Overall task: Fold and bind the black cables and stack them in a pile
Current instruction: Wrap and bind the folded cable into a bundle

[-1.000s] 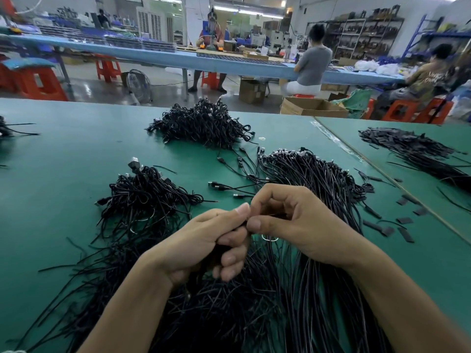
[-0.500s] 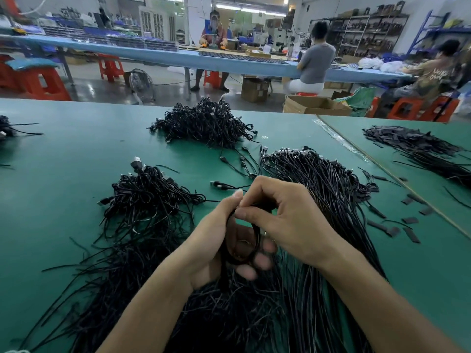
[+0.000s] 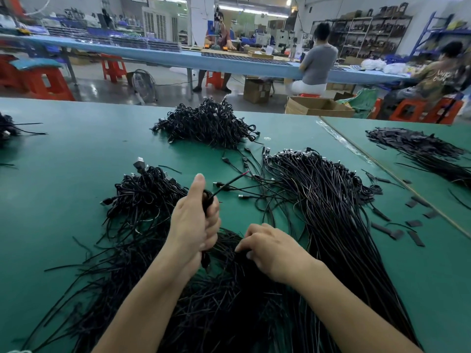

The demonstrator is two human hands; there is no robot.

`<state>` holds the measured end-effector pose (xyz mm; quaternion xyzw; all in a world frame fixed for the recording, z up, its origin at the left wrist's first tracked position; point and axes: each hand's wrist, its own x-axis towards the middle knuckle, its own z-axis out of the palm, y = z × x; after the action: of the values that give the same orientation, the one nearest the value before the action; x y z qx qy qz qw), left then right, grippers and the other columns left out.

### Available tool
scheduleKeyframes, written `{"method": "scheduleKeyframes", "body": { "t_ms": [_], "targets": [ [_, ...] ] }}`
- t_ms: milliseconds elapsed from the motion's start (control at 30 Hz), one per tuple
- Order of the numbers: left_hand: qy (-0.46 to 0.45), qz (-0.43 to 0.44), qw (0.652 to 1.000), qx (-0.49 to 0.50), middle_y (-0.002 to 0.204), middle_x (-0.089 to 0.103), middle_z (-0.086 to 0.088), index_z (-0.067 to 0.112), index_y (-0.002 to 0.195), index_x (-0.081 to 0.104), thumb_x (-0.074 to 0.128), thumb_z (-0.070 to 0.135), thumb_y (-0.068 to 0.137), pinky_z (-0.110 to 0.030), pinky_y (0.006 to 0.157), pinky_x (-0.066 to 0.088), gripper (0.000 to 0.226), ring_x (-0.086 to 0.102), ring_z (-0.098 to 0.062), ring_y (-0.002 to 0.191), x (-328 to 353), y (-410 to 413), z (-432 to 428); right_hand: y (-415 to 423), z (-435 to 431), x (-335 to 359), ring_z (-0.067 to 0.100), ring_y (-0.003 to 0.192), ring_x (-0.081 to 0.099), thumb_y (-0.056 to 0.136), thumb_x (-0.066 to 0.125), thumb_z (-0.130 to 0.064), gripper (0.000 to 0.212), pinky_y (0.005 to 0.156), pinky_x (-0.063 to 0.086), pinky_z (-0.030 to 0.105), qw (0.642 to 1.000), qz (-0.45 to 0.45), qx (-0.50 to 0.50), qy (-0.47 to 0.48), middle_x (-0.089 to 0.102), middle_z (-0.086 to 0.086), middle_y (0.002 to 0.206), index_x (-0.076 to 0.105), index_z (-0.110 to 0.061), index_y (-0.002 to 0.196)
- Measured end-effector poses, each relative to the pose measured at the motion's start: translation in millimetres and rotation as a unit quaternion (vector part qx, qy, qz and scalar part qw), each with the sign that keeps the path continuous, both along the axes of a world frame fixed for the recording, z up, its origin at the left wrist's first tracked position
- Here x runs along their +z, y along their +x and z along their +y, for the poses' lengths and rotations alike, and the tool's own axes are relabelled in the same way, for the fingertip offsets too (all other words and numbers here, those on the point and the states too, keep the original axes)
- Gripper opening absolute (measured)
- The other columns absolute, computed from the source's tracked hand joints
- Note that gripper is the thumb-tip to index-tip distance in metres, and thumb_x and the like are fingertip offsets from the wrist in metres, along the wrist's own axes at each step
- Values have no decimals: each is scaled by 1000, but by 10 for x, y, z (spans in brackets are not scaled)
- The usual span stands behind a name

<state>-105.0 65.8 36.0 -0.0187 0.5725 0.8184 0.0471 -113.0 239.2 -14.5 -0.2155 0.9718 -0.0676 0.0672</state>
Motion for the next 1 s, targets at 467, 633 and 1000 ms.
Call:
{"method": "scheduleKeyframes", "body": {
  "t_ms": [467,633,1000],
  "targets": [
    [17,-11,999,-43,45,24,6,20,44,43,29,52,103,-14,32,16,68,16,-8,34,31,25,-12,139,73,57,18,92,63,102,53,-30,23,83,51,32,972,178,66,-137,70,-3,100,70,-21,115],
    [-50,36,997,-44,42,29,6,20,45,53,42,39,100,-15,33,17,59,19,-9,32,47,79,48,240,-4,224,2,74,66,90,71,-10,10,69,52,14,868,231,-113,-425,70,-12,81,68,-20,89],
    [-58,121,980,-147,46,37,9,8,110,62,42,37,85,-16,34,23,43,26,-6,33,89,219,176,420,-415,758,14,82,67,81,72,-17,6,78,53,23,640,43,-110,-759,72,2,85,75,-21,84]
  ]
}}
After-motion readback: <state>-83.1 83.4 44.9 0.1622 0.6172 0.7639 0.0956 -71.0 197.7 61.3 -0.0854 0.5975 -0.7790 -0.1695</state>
